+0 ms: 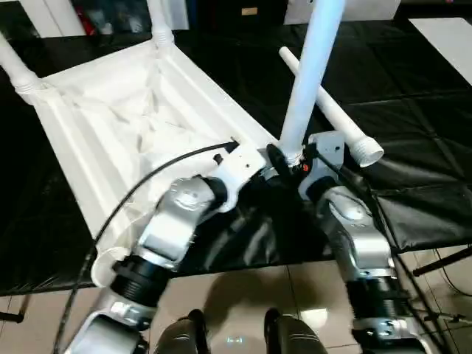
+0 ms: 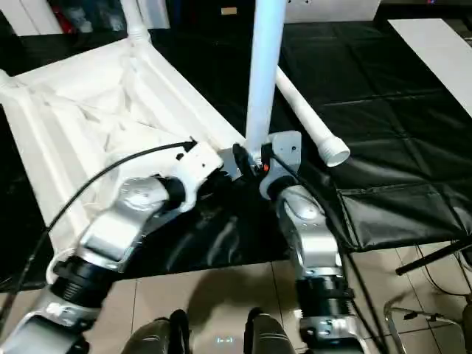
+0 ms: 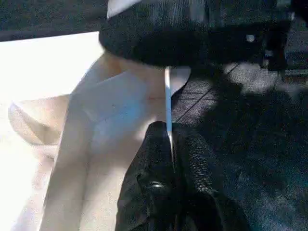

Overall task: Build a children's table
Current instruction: Rotate leg to tighten

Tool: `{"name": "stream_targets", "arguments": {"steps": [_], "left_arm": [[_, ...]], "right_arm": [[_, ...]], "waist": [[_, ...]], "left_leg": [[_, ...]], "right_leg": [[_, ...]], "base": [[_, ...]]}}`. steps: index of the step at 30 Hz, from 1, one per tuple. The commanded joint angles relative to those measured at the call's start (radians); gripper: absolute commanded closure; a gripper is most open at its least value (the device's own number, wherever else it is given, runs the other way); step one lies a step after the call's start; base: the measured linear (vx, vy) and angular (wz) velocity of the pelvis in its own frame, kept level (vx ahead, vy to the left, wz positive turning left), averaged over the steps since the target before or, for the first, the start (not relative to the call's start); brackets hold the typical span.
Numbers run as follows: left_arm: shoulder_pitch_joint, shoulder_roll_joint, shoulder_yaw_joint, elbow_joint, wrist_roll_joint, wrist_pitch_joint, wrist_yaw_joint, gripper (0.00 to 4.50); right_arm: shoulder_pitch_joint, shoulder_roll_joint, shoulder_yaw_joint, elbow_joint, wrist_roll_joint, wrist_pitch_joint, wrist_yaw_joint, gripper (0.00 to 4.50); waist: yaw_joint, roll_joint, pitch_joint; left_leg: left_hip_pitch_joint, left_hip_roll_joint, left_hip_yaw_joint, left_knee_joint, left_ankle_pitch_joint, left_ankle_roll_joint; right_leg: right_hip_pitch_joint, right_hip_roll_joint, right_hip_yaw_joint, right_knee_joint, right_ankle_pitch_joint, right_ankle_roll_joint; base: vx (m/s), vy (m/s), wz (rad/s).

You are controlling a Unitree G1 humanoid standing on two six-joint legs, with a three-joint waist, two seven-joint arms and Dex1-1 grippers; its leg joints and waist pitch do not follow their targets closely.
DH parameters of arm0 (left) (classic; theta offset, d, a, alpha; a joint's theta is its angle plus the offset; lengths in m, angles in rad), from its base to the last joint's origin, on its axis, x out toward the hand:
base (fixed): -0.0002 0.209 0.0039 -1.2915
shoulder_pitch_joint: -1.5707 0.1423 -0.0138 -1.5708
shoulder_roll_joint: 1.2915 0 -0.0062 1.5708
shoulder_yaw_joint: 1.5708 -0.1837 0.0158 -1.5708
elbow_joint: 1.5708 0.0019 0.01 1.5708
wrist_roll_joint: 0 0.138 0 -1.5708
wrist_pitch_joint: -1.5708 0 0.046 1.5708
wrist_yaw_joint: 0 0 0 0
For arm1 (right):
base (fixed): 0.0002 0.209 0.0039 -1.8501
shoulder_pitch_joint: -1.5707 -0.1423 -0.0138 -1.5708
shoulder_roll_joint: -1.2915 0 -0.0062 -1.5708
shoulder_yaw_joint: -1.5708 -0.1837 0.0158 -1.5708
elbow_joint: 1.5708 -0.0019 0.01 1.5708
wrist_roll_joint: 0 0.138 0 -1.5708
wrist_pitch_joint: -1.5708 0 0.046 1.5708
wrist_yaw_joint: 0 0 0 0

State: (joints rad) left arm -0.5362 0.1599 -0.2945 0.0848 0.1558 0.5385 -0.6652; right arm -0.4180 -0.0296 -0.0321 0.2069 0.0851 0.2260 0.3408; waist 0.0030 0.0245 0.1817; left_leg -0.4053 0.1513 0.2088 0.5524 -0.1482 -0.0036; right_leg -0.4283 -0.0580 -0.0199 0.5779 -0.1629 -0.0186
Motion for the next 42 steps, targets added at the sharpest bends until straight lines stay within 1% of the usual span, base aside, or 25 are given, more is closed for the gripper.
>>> {"name": "stream_targets", "arguments": {"steps": [1, 2, 3, 4, 6, 7, 8, 11, 12, 13, 14, 15, 16, 17, 20, 21, 22, 23, 28, 32, 33, 34, 36, 39, 42], "left_arm": [[0.022, 0.066, -0.037, 0.004, -0.02, -0.057, -0.096, 4.5], [0.022, 0.068, -0.038, 0.005, -0.021, -0.058, -0.098, 4.5], [0.024, 0.09, -0.04, 0.013, -0.028, -0.074, -0.126, 4.5], [0.024, 0.102, -0.043, 0.017, -0.031, -0.087, -0.14, 4.5], [0.026, 0.151, -0.055, 0.024, -0.043, -0.124, -0.202, 4.5], [0.028, 0.173, -0.062, 0.029, -0.049, -0.155, -0.239, 4.5], [0.029, 0.209, -0.072, 0.04, -0.055, -0.196, -0.299, 4.5], [0.025, 0.246, -0.084, 0.056, -0.07, -0.245, -0.367, 4.5], [0.019, 0.267, -0.095, 0.068, -0.067, -0.27, -0.394, 4.5], [0.013, 0.284, -0.104, 0.08, -0.069, -0.296, -0.423, 4.5], [0.013, 0.284, -0.104, 0.08, -0.069, -0.296, -0.423, 4.5], [0.003, 0.303, -0.114, 0.097, -0.074, -0.332, -0.457, 4.5], [0.003, 0.303, -0.114, 0.097, -0.074, -0.332, -0.457, 4.5], [-0.008, 0.316, -0.124, 0.118, -0.075, -0.382, -0.485, 4.5], [-0.025, 0.332, -0.136, 0.147, -0.084, -0.432, -0.544, 4.5], [-0.036, 0.338, -0.142, 0.166, -0.084, -0.453, -0.572, 4.5], [-0.036, 0.338, -0.142, 0.166, -0.084, -0.453, -0.572, 4.5], [-0.046, 0.346, -0.151, 0.182, -0.084, -0.477, -0.6, 4.5], [-0.067, 0.35, -0.162, 0.222, -0.075, -0.523, -0.624, 4.5], [-0.078, 0.345, -0.161, 0.251, -0.072, -0.544, -0.627, 4.5], [-0.081, 0.344, -0.16, 0.256, -0.071, -0.547, -0.627, 4.5], [-0.081, 0.344, -0.16, 0.262, -0.071, -0.55, -0.627, 4.5], [-0.082, 0.344, -0.158, 0.271, -0.069, -0.551, -0.625, 4.5], [-0.077, 0.345, -0.154, 0.273, -0.068, -0.543, -0.622, 4.5], [-0.059, 0.343, -0.136, 0.253, -0.081, -0.497, -0.594, 4.5]], "right_arm": [[0.012, -0.072, 0.02, -0.002, 0.039, -0.018, 0.132, 0.22], [0.012, -0.074, 0.02, -0.002, 0.04, -0.019, 0.136, 0.22], [0.008, -0.106, 0.015, 0.002, 0.048, -0.031, 0.177, 0.03], [0.005, -0.123, 0.016, 0.003, 0.051, -0.037, 0.201, 0.03], [0.0, -0.191, 0.027, 0.003, 0.059, -0.051, 0.305, 0.03], [-0.002, -0.22, 0.033, 0.004, 0.065, -0.053, 0.355, 0.03], [-0.005, -0.27, 0.052, 0.007, 0.074, -0.066, 0.445, 0.03], [-0.008, -0.321, 0.079, 0.005, 0.092, -0.079, 0.554, 0.03], [-0.008, -0.353, 0.101, 0.001, 0.1, -0.08, 0.625, 0.03], [-0.013, -0.375, 0.118, 0.007, 0.106, -0.085, 0.675, 0.03], [-0.013, -0.375, 0.118, 0.007, 0.106, -0.085, 0.675, 0.03], [-0.023, -0.393, 0.133, 0.023, 0.109, -0.09, 0.718, 0.03], [-0.023, -0.393, 0.133, 0.023, 0.109, -0.09, 0.718, 0.03], [-0.034, -0.405, 0.147, 0.041, 0.106, -0.098, 0.755, 0.19], [-0.055, -0.416, 0.167, 0.073, 0.11, -0.105, 0.815, 0.19], [-0.073, -0.417, 0.173, 0.099, 0.113, -0.11, 0.843, 0.29], [-0.073, -0.417, 0.173, 0.099, 0.113, -0.11, 0.843, 0.46], [-0.089, -0.419, 0.179, 0.121, 0.116, -0.117, 0.864, 0.54], [-0.116, -0.419, 0.195, 0.161, 0.117, -0.125, 0.901, 0.95], [-0.126, -0.417, 0.201, 0.18, 0.116, -0.131, 0.921, 1.16], [-0.128, -0.416, 0.201, 0.185, 0.116, -0.133, 0.926, 1.37], [-0.13, -0.414, 0.203, 0.188, 0.119, -0.132, 0.931, 1.45], [-0.13, -0.412, 0.206, 0.194, 0.122, -0.13, 0.936, 1.6], [-0.123, -0.405, 0.207, 0.188, 0.133, -0.118, 0.938, 1.69], [-0.098, -0.393, 0.206, 0.156, 0.149, -0.095, 0.927, 1.73]], "waist": [[0.009, -0.002, -0.083], [0.01, -0.002, -0.084], [0.01, -0.001, -0.083], [0.01, 0.001, -0.083], [0.014, 0.001, -0.082], [0.015, 0.004, -0.079], [0.018, 0.001, -0.08], [0.029, 0.002, -0.08], [0.031, 0.003, -0.08], [0.034, -0.001, -0.081], [0.037, 0.0, -0.081], [0.039, 0.0, -0.081], [0.039, 0.0, -0.081], [0.042, -0.003, -0.084], [0.048, -0.002, -0.085], [0.049, -0.007, -0.088], [0.053, -0.004, -0.088], [0.056, -0.005, -0.089], [0.06, -0.005, -0.096], [0.062, -0.007, -0.098], [0.062, -0.007, -0.097], [0.062, -0.007, -0.1], [0.064, -0.007, -0.097], [0.064, -0.007, -0.099], [0.066, -0.006, -0.1]], "left_leg": [[0.026, 0.072, -0.041, -0.049, -0.136, 0.116], [0.026, 0.071, -0.04, -0.048, -0.129, 0.123], [0.027, 0.072, -0.039, -0.047, -0.127, 0.127], [0.027, 0.073, -0.038, -0.046, -0.126, 0.129], [0.03, 0.075, -0.039, -0.047, -0.152, 0.126], [0.031, 0.076, -0.039, -0.049, -0.162, 0.124], [0.034, 0.076, -0.037, -0.048, -0.17, 0.12], [0.039, 0.078, -0.036, -0.048, -0.182, 0.114], [0.04, 0.08, -0.036, -0.049, -0.183, 0.114], [0.041, 0.08, -0.037, -0.049, -0.189, 0.114], [0.042, 0.081, -0.036, -0.049, -0.185, 0.113], [0.043, 0.082, -0.036, -0.049, -0.186, 0.109], [0.043, 0.082, -0.036, -0.049, -0.186, 0.109], [0.044, 0.082, -0.035, -0.048, -0.188, 0.104], [0.043, 0.083, -0.035, -0.047, -0.185, 0.098], [0.044, 0.083, -0.034, -0.047, -0.179, 0.099], [0.044, 0.084, -0.033, -0.045, -0.172, 0.102], [0.044, 0.084, -0.032, -0.044, -0.166, 0.103], [0.043, 0.084, -0.032, -0.04, -0.141, 0.111], [0.04, 0.084, -0.032, -0.038, -0.136, 0.114], [0.039, 0.083, -0.032, -0.038, -0.138, 0.114], [0.04, 0.083, -0.032, -0.037, -0.145, 0.111], [0.04, 0.084, -0.033, -0.039, -0.156, 0.105], [0.04, 0.084, -0.033, -0.039, -0.158, 0.1], [0.04, 0.085, -0.033, -0.038, -0.149, 0.099]], "right_leg": [[0.057, -0.084, 0.04, -0.055, -0.094, -0.25], [0.059, -0.084, 0.04, -0.051, -0.076, -0.256], [0.058, -0.083, 0.04, -0.051, -0.066, -0.259], [0.058, -0.084, 0.041, -0.05, -0.059, -0.264], [0.057, -0.084, 0.038, -0.051, -0.086, -0.269], [0.055, -0.083, 0.039, -0.054, -0.102, -0.27], [0.056, -0.083, 0.039, -0.054, -0.113, -0.27], [0.053, -0.085, 0.041, -0.054, -0.135, -0.271], [0.053, -0.085, 0.04, -0.055, -0.137, -0.272], [0.054, -0.084, 0.039, -0.054, -0.143, -0.273], [0.054, -0.086, 0.041, -0.053, -0.141, -0.273], [0.052, -0.085, 0.04, -0.053, -0.154, -0.28], [0.052, -0.085, 0.04, -0.053, -0.154, -0.28], [0.053, -0.087, 0.04, -0.052, -0.164, -0.284], [0.053, -0.088, 0.04, -0.051, -0.168, -0.287], [0.054, -0.088, 0.04, -0.049, -0.161, -0.289], [0.052, -0.089, 0.041, -0.048, -0.156, -0.291], [0.052, -0.089, 0.041, -0.045, -0.148, -0.293], [0.054, -0.089, 0.039, -0.039, -0.115, -0.306], [0.057, -0.091, 0.039, -0.037, -0.11, -0.309], [0.057, -0.091, 0.039, -0.038, -0.119, -0.309], [0.057, -0.091, 0.038, -0.038, -0.134, -0.309], [0.056, -0.091, 0.039, -0.04, -0.155, -0.304], [0.056, -0.092, 0.039, -0.04, -0.162, -0.302], [0.057, -0.091, 0.04, -0.037, -0.144, -0.306]], "base": [[0.0, 0.0, 0.0], [0.0, 0.0, 0.0], [0.0, 0.0, 0.0], [0.0, 0.0, 0.0], [0.0, 0.0, 0.0], [0.0, 0.0, 0.0], [0.0, 0.0, 0.0], [0.0, 0.0, 0.0], [0.0, 0.0, 0.0], [0.0, 0.0, 0.0], [0.0, 0.0, 0.0], [0.0, 0.0, 0.0], [0.0, 0.0, 0.0], [0.0, 0.0, 0.0], [0.0, 0.0, 0.0], [0.0, 0.0, 0.0], [0.0, 0.0, 0.0], [0.0, 0.0, 0.0], [0.0, 0.0, 0.0], [0.0, 0.0, 0.0], [0.0, 0.0, 0.0], [0.0, 0.0, 0.0], [0.0, 0.0, 0.0], [0.0, 0.0, 0.0], [0.0, 0.0, 0.0]]}}
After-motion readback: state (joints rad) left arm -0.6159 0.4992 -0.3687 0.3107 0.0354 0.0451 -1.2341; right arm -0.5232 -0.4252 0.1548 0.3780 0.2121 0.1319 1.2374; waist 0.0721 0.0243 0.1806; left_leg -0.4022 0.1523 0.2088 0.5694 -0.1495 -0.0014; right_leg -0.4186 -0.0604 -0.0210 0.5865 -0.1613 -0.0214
